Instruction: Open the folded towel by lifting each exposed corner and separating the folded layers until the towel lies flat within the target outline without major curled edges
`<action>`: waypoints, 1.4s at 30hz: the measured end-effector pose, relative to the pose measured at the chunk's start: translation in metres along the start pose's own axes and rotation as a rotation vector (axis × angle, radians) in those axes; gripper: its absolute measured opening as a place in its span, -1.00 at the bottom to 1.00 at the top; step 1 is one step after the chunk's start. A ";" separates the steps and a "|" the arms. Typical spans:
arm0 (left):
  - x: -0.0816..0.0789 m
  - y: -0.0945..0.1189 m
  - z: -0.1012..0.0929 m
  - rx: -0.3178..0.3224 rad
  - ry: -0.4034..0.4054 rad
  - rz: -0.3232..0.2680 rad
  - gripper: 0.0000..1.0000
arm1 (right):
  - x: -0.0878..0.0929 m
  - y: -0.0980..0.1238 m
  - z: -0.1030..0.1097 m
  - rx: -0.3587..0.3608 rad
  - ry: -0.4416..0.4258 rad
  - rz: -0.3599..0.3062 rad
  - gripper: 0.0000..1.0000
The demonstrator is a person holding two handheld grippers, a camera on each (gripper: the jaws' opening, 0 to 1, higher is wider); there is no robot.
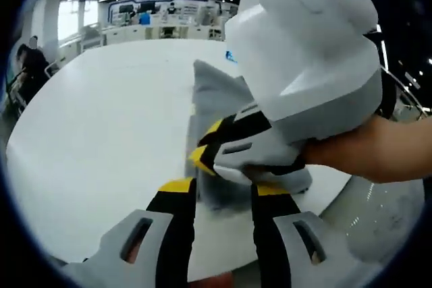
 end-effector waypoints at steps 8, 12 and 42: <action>0.003 -0.002 -0.001 0.005 -0.007 0.016 -0.38 | 0.001 0.003 -0.004 -0.005 -0.101 -0.015 -1.00; 0.003 -0.002 -0.002 0.009 -0.004 0.015 -0.38 | 0.005 0.011 -0.007 0.003 -0.132 -0.024 -1.00; 0.007 -0.002 -0.004 0.023 0.008 0.040 -0.38 | 0.009 0.050 -0.025 0.005 -0.277 -0.124 -1.00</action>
Point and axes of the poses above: the point that each gripper's makers call its tool centre point, and the gripper's own axes: y roughly backward along the fingers, z roughly to its left, x roughly out of its underside, the point moved 5 cm from there along y, roughly backward along the fingers, and after that the axes turned 1 degree about z, right-handed, at the moved point
